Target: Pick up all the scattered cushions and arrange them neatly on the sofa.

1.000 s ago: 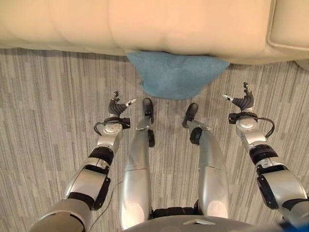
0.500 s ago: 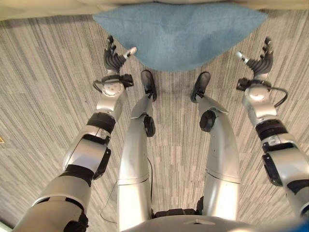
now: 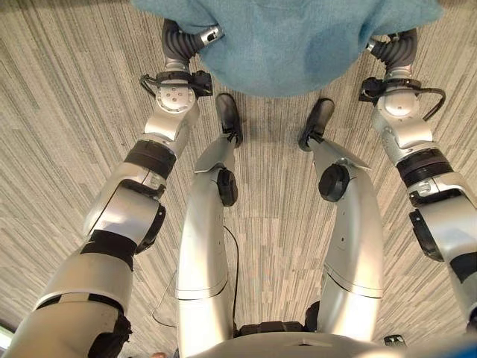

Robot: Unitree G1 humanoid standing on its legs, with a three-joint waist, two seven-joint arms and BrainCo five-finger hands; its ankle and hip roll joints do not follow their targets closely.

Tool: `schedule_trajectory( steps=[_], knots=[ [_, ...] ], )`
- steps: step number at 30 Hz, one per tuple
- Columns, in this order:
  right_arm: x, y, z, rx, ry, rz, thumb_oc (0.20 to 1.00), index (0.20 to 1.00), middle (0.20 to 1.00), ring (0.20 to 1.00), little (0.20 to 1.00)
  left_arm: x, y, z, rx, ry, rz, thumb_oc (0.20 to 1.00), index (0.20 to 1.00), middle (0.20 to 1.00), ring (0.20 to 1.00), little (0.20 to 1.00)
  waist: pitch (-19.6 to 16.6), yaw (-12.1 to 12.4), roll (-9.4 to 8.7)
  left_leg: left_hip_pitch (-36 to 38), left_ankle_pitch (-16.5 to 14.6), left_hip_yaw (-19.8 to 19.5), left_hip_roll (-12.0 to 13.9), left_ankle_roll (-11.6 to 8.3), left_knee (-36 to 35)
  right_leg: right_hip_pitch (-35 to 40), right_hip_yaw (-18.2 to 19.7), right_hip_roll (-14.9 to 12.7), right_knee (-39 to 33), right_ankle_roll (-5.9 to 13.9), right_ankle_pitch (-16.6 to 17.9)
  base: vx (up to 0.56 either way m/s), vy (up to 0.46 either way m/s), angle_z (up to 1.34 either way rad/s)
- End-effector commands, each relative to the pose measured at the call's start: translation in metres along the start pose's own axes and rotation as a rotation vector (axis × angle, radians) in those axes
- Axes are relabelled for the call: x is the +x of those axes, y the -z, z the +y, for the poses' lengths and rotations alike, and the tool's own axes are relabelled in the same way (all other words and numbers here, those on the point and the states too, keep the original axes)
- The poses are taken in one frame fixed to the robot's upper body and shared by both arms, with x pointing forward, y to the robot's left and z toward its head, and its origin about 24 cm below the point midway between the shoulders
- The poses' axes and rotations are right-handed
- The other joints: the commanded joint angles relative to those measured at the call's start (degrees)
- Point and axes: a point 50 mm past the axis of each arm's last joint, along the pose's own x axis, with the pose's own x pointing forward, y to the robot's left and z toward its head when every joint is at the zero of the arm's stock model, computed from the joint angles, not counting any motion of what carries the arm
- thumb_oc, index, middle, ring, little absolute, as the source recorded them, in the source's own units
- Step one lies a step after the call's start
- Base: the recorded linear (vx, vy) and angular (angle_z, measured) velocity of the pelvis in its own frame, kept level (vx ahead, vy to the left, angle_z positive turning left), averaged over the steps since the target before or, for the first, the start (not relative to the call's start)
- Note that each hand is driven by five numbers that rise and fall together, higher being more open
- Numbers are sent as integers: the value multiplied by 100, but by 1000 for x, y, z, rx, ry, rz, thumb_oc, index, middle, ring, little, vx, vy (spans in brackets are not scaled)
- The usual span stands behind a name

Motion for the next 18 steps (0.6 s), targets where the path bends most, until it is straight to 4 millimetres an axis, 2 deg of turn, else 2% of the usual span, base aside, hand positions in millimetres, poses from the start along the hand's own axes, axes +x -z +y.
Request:
schedule_trajectory(
  steps=[1,2,3,4,6,8,9,12,13,18],
  knots=[
    [-25,3,62,135,-242,-13,1000,1000,1000,1000,1000,-14,13,-21,-119,40,10,1000,1000,1000,1000,1000,-630,-115,256,166,-255,-755,-196,-224,-211,289,347,242,-339,840,205,6,-46,-5],
    [-32,-3,84,264,-290,7,815,815,815,815,815,-13,1,-39,-221,61,-15,1000,1000,1000,1000,1000,-647,-111,279,138,-241,-801,-219,-246,-213,289,359,279,-361,842,224,-1,-73,-4],
    [-33,-7,90,301,-311,3,479,479,479,479,479,-13,-4,-43,-246,74,-27,1000,1000,1000,1000,1000,-656,-125,290,121,-231,-818,-237,-253,-217,289,372,297,-377,836,236,-11,-87,5],
    [-37,-9,97,334,-342,2,200,200,200,200,200,-13,-8,-46,-280,79,-42,200,200,200,200,200,-695,-137,294,94,-208,-821,-239,-270,-235,289,354,320,-417,831,258,-12,-53,10],
    [-40,-16,102,368,-374,-25,200,200,200,200,200,-15,-10,-46,-307,83,-52,200,200,200,200,200,-784,-128,303,87,-180,-842,-247,-288,-259,289,350,395,-440,829,299,-8,-62,8],
    [-40,-19,95,369,-363,-57,200,200,200,200,200,-19,-7,-41,-320,78,-56,200,200,200,200,200,-939,-147,296,78,-136,-821,-252,-320,-372,289,368,451,-537,831,352,-30,-120,2],
    [-39,-22,85,372,-336,-96,200,200,200,200,200,-25,-2,-39,-321,86,-53,200,200,200,200,200,-1163,-164,287,143,-53,-772,-247,-342,-662,297,369,503,-654,819,399,-56,-104,8],
    [-41,-20,80,379,-318,-103,200,200,200,200,200,-32,6,-40,-329,91,-37,200,200,200,200,200,-1235,-154,292,362,19,-781,-240,-346,-916,496,314,529,-821,823,416,-57,-55,10],
    [-43,-17,73,405,-285,-106,200,200,200,200,200,-39,12,-42,-337,100,-28,200,200,200,200,200,-1298,-129,306,649,86,-804,-212,-373,-1163,780,232,542,-988,836,420,-72,-51,3],
    [-54,-6,61,451,-244,-105,200,200,200,200,200,-59,25,-44,-360,123,-8,200,200,200,200,200,-1300,-81,357,1523,263,-904,-169,-473,-1786,1619,74,603,-1389,850,461,-75,-61,9]
  ],
)
